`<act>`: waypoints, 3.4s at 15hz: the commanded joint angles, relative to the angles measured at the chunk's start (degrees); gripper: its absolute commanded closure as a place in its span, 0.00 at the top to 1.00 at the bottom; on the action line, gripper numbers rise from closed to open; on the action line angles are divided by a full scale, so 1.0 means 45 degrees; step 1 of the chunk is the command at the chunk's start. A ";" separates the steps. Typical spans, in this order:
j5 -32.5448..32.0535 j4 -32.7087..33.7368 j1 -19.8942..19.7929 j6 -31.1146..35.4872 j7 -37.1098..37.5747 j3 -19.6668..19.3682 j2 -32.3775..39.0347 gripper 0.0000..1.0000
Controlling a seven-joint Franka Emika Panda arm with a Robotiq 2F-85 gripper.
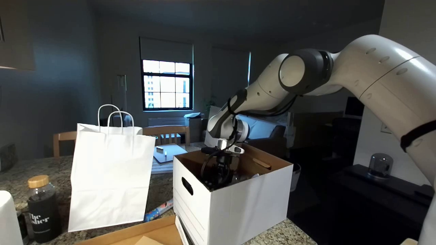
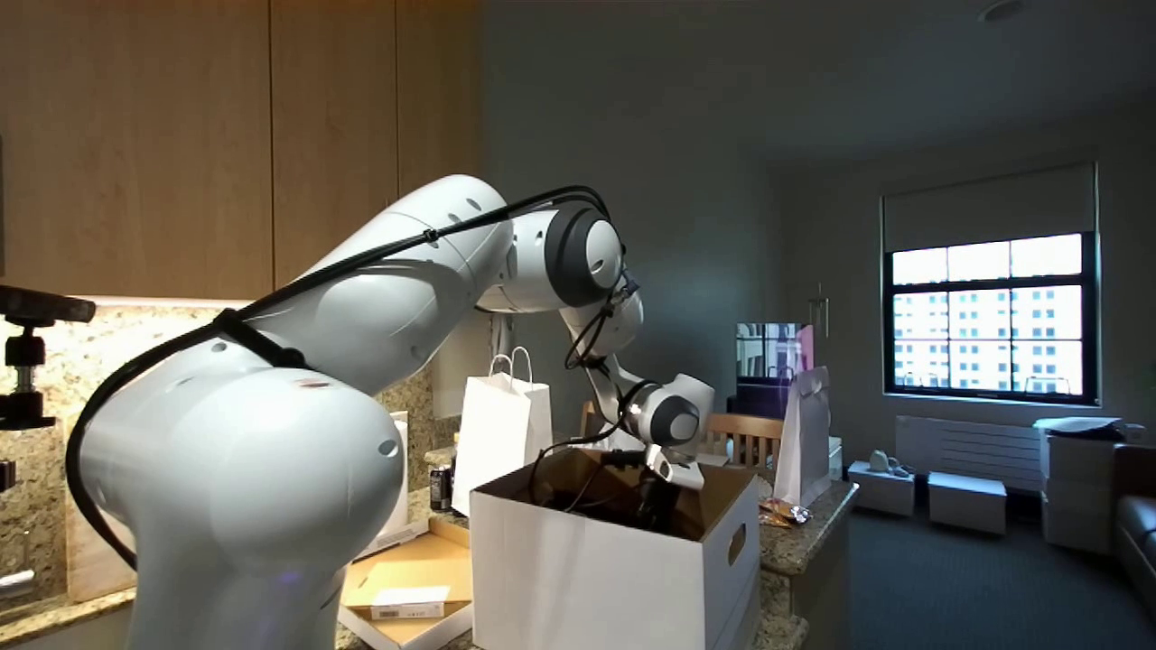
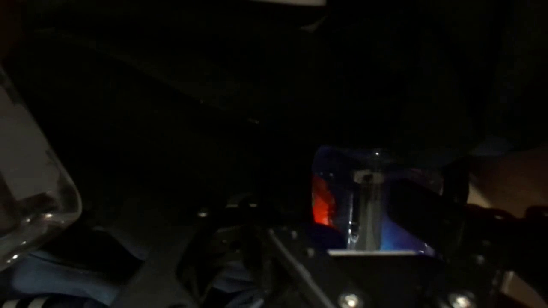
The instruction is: Pick up two bottles from the box and put them on the box cover
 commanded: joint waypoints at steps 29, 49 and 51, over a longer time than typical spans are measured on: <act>-0.0386 0.0159 0.0116 -0.0416 -0.0102 -0.0383 -0.0335 1.00; -0.0490 -0.0107 0.0155 -0.0305 -0.0385 -0.0316 -0.0595 0.08; -0.0503 -0.0198 0.0151 -0.0245 -0.0328 -0.0367 -0.0667 0.34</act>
